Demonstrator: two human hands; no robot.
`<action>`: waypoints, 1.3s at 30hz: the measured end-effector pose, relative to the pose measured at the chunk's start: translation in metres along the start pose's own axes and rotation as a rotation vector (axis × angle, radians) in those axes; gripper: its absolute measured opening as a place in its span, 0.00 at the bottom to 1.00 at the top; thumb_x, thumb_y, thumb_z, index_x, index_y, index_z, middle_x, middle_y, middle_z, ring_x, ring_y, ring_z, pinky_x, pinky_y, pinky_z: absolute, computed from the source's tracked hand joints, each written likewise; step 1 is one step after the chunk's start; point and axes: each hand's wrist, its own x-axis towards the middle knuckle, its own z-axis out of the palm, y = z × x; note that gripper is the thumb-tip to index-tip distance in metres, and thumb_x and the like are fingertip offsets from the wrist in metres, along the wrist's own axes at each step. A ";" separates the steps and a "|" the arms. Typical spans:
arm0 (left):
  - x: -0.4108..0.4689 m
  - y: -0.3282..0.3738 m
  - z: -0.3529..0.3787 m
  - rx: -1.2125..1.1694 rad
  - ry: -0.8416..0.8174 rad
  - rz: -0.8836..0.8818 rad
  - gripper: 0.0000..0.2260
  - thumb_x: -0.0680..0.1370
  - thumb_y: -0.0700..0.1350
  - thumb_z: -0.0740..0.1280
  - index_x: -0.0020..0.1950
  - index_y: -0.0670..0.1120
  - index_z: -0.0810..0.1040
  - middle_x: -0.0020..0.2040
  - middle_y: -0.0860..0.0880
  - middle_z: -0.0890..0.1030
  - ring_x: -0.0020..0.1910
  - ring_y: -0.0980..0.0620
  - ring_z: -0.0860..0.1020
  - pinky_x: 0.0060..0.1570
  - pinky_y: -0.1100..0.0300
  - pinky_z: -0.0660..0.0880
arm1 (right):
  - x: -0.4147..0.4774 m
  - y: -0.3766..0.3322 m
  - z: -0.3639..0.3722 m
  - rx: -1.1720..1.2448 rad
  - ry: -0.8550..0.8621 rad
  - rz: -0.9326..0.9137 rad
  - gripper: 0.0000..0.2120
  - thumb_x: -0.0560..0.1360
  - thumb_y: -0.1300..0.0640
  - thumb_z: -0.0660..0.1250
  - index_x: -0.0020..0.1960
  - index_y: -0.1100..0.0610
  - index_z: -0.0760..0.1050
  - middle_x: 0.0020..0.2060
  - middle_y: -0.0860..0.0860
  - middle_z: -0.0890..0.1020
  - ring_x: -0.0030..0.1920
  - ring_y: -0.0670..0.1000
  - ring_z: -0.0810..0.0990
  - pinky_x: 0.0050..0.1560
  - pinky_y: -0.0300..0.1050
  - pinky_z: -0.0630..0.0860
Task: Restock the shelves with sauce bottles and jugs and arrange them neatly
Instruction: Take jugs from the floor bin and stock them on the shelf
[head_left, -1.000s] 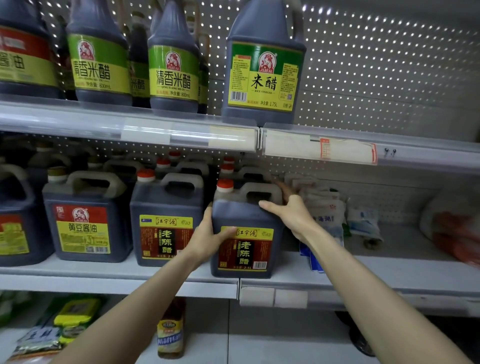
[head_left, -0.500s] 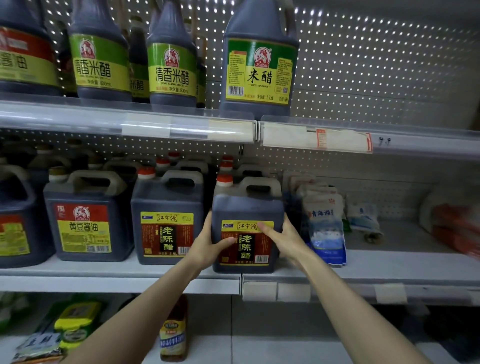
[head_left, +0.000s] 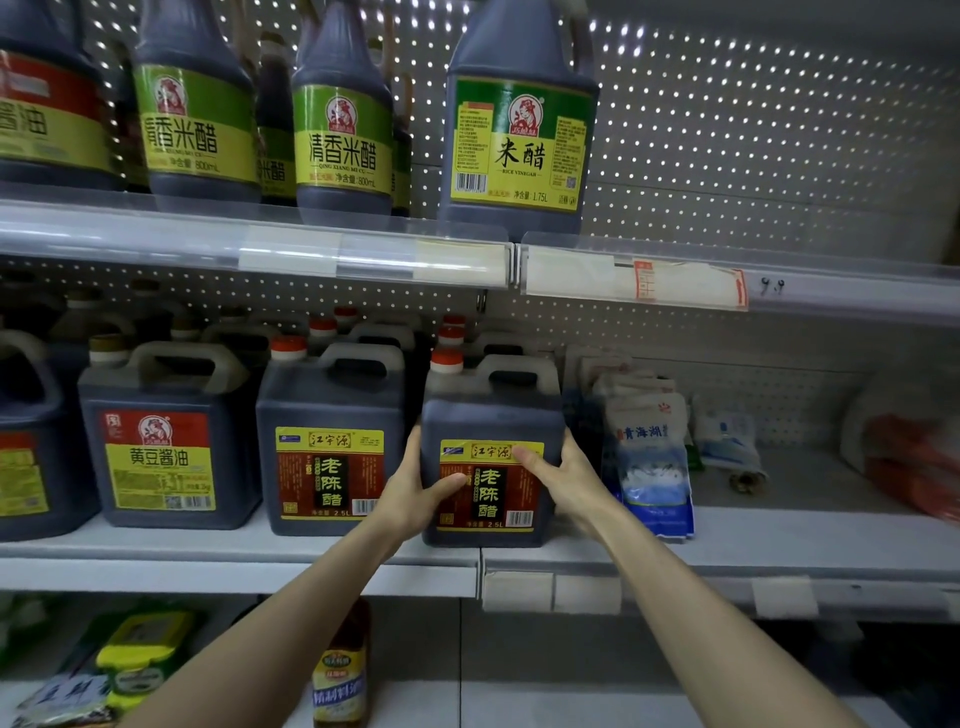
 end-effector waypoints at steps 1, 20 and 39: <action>0.001 0.000 0.000 -0.001 0.002 -0.007 0.36 0.77 0.41 0.68 0.78 0.54 0.51 0.67 0.49 0.73 0.66 0.48 0.72 0.64 0.45 0.72 | 0.001 0.001 0.000 -0.007 0.005 0.009 0.37 0.72 0.44 0.71 0.75 0.51 0.59 0.67 0.51 0.75 0.65 0.54 0.75 0.64 0.58 0.74; 0.013 -0.003 0.002 -0.022 -0.004 -0.067 0.35 0.78 0.42 0.67 0.78 0.52 0.49 0.69 0.46 0.72 0.67 0.46 0.72 0.65 0.43 0.71 | 0.015 0.004 0.001 0.008 0.003 0.013 0.25 0.74 0.47 0.70 0.67 0.51 0.65 0.62 0.52 0.78 0.61 0.53 0.77 0.63 0.59 0.74; 0.012 0.003 0.001 -0.044 -0.029 -0.101 0.34 0.78 0.41 0.66 0.77 0.53 0.49 0.67 0.46 0.72 0.66 0.45 0.72 0.66 0.42 0.70 | 0.013 0.006 0.003 0.001 -0.005 0.011 0.53 0.59 0.32 0.71 0.77 0.51 0.55 0.70 0.53 0.72 0.68 0.55 0.73 0.66 0.63 0.71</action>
